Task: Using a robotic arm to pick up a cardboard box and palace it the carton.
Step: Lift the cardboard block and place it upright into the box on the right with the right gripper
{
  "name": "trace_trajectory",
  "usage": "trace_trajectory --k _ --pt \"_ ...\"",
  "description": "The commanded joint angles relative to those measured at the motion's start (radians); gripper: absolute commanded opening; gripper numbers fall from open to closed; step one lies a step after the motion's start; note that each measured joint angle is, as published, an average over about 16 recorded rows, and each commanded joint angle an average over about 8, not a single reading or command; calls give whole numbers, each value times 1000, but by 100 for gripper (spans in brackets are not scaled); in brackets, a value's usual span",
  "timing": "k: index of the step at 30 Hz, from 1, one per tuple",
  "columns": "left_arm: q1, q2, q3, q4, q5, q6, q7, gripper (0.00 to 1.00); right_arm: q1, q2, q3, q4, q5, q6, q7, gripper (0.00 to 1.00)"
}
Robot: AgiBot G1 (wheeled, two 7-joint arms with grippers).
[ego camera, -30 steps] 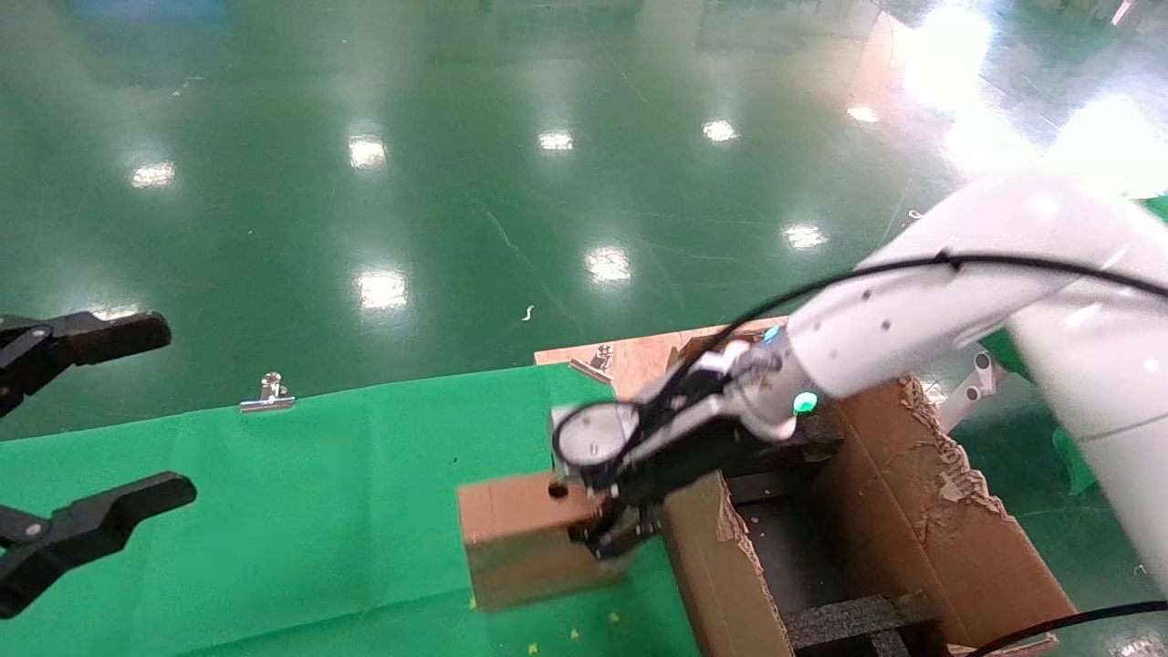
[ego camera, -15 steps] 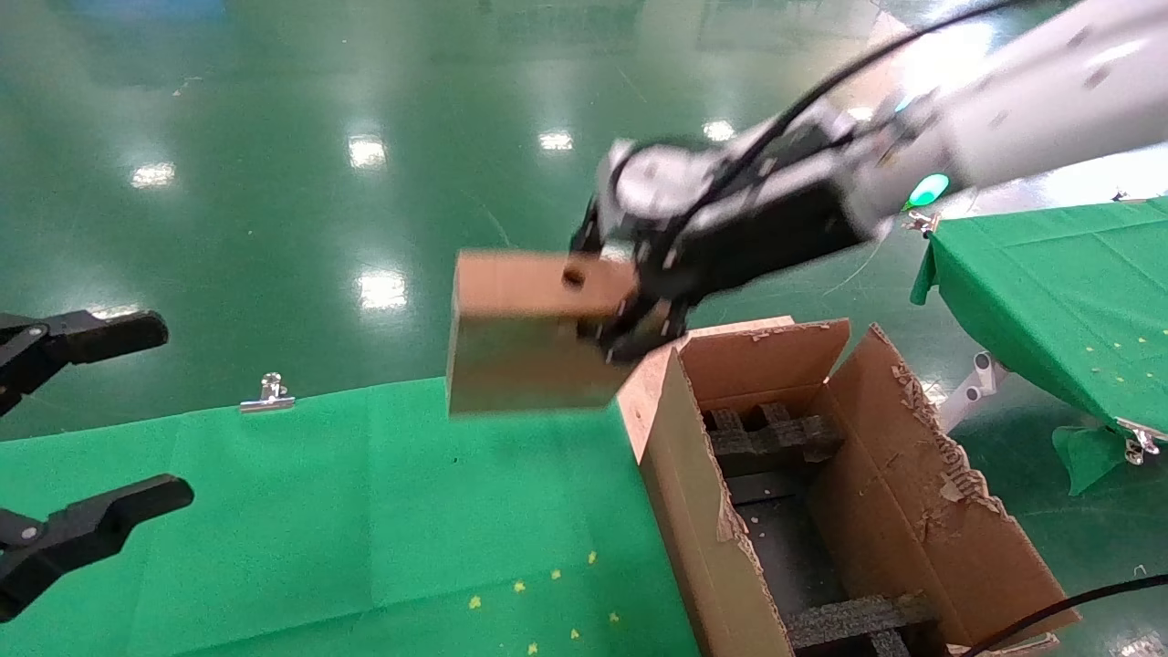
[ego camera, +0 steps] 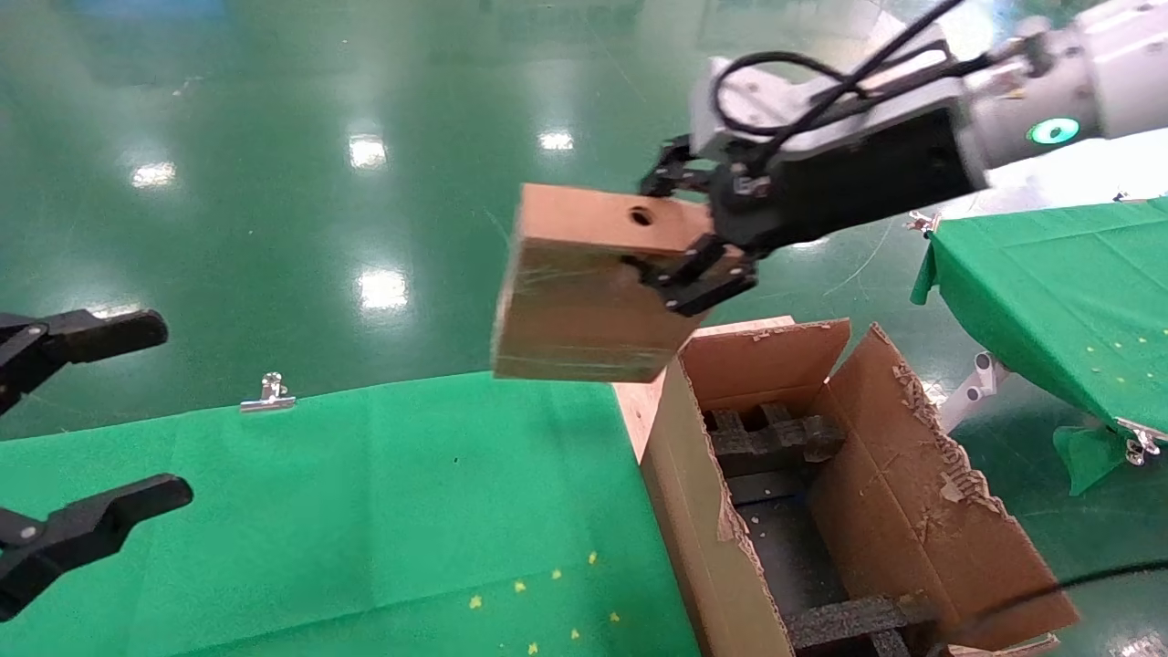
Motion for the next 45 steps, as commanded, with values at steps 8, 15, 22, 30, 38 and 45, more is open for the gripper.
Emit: trace_trajectory --k 8,15,22,30,38,45 --pt "0 0 0 0 0 0 0 100 60 165 -82 11 7 -3 19 0" --pt "0 0 0 0 0 0 0 100 94 320 -161 33 -24 -4 34 0" --pt "0 0 0 0 0 0 0 100 88 453 -236 79 -16 -1 75 0" --pt "0 0 0 0 0 0 0 100 78 502 -278 119 -4 3 106 0" --pt "0 0 0 0 0 0 0 100 77 495 -273 115 -3 5 105 0" --pt "0 0 0 0 0 0 0 100 45 489 -287 106 -7 68 177 0"
